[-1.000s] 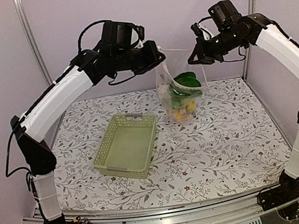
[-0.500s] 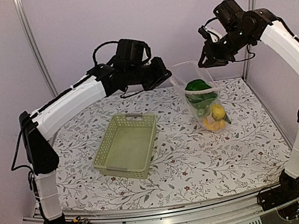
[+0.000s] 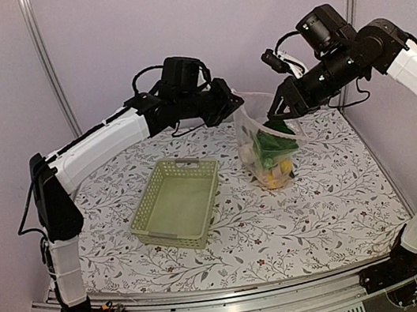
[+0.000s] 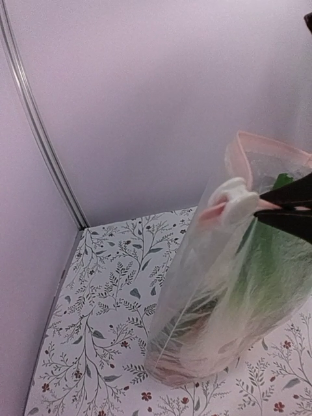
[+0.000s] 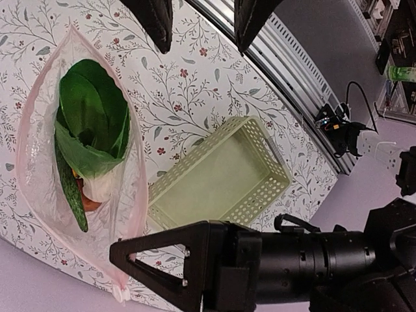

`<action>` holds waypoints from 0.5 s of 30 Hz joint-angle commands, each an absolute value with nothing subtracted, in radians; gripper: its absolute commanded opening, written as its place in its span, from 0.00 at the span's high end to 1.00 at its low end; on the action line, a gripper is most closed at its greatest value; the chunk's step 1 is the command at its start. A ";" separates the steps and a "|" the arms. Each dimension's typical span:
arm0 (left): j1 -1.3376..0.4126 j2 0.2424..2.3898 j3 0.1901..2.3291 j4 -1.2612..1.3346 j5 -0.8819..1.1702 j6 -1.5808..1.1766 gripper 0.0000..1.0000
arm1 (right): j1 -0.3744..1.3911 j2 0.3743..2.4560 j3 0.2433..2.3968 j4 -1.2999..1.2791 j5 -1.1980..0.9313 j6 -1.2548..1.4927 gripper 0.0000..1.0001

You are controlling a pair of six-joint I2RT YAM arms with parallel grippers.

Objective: Place the food in the zip-top bag and seal the zipper
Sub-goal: Pass from the left arm to the right

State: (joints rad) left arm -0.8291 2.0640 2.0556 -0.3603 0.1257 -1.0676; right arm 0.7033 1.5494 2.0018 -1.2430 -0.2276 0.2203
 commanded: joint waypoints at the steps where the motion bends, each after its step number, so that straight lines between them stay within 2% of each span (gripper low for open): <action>1: -0.824 2.056 2.083 -0.319 0.151 -1.089 1.00 | 0.711 1.539 1.881 -1.180 -0.207 0.155 0.68; 15: -0.821 2.052 2.083 -0.338 0.165 -1.092 1.00 | 0.761 1.679 1.925 -1.077 -0.078 0.012 0.62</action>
